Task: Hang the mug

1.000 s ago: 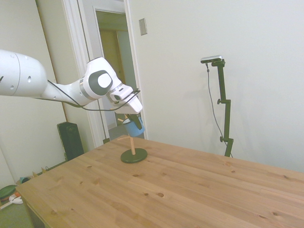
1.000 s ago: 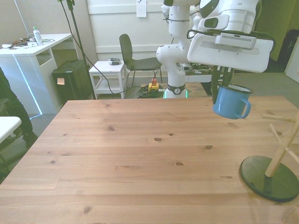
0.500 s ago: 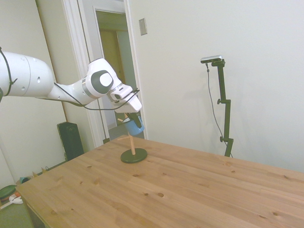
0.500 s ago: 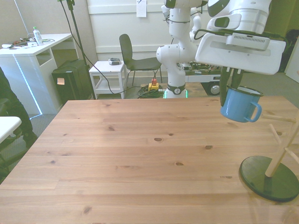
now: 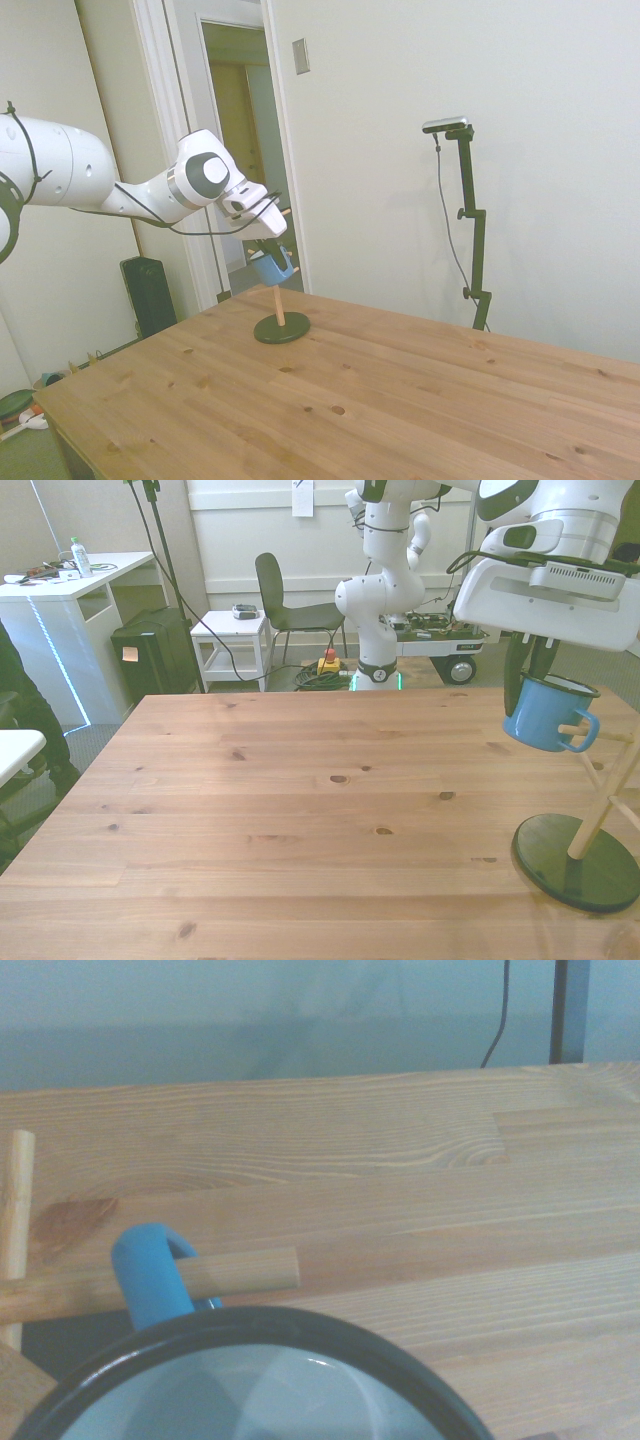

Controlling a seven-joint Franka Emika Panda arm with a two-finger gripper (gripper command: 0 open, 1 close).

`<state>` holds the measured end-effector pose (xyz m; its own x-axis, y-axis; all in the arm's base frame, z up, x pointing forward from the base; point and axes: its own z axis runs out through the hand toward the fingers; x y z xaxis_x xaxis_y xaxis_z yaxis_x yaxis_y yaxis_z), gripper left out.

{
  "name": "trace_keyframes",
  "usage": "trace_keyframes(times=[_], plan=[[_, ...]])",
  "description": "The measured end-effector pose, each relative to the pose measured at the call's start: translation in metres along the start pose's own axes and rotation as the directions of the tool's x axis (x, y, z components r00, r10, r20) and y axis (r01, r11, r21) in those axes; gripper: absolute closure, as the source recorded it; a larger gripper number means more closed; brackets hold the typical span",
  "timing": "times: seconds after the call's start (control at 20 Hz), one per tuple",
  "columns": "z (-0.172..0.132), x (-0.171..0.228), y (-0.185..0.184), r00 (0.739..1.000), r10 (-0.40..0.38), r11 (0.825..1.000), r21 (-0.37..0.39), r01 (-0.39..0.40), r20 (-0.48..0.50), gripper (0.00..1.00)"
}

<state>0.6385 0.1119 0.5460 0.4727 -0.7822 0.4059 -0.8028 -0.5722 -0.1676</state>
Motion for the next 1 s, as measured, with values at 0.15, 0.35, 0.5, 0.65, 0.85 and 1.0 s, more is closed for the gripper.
trace_keyframes(times=[0.15,0.35,0.5,0.65,0.85,1.0], plan=[[0.0074,-0.0024,-0.0032,1.000,-0.005,1.000,-0.010,0.005,0.004,1.00],[0.0102,-0.0084,-0.0051,1.000,-0.015,1.000,-0.027,0.015,0.005,0.00],[0.0093,-0.0102,-0.0056,1.000,-0.023,0.999,-0.034,0.023,-0.002,0.00],[0.0102,-0.0071,-0.0041,1.000,-0.022,0.999,-0.038,0.021,-0.008,0.00],[0.0088,-0.0024,-0.0009,1.000,-0.014,0.999,-0.039,0.014,-0.012,0.00],[0.0074,-0.0014,0.0015,1.000,-0.013,0.999,-0.039,0.012,-0.013,0.00]])
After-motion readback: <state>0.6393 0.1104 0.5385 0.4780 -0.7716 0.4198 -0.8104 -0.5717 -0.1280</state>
